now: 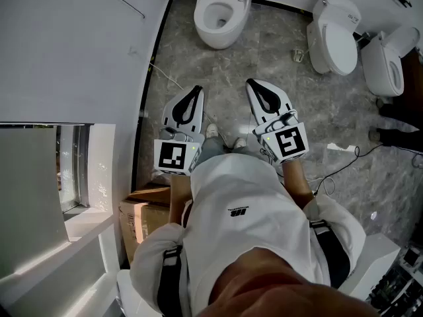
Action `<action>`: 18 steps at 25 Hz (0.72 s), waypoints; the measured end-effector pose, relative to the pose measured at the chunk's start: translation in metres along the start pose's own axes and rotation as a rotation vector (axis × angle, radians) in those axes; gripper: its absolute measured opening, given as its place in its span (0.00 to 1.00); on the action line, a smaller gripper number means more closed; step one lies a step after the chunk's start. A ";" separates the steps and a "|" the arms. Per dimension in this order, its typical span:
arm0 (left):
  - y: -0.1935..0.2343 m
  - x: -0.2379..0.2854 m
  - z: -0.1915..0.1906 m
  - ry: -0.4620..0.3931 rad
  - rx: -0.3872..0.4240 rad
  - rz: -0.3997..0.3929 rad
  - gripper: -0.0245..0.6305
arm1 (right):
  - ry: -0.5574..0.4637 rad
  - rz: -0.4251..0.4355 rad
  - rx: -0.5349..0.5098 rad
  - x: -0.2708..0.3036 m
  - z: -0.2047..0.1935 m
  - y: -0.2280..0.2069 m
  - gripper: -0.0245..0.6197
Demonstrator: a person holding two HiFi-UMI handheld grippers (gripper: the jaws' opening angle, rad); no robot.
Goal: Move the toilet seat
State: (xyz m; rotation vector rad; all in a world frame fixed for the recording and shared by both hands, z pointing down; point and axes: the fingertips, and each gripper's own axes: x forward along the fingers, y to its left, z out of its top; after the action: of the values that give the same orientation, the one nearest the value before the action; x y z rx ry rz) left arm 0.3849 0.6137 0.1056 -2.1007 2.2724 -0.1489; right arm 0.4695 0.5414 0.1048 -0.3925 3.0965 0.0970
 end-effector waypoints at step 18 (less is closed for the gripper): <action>-0.009 0.058 -0.008 0.014 -0.001 0.035 0.09 | 0.043 -0.003 -0.018 0.013 -0.014 -0.054 0.09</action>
State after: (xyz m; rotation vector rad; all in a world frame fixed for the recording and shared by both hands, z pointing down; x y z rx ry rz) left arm 0.3885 0.5555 0.1166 -2.0654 2.3159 -0.1617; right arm 0.4700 0.4852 0.1153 -0.4049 3.1398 0.1175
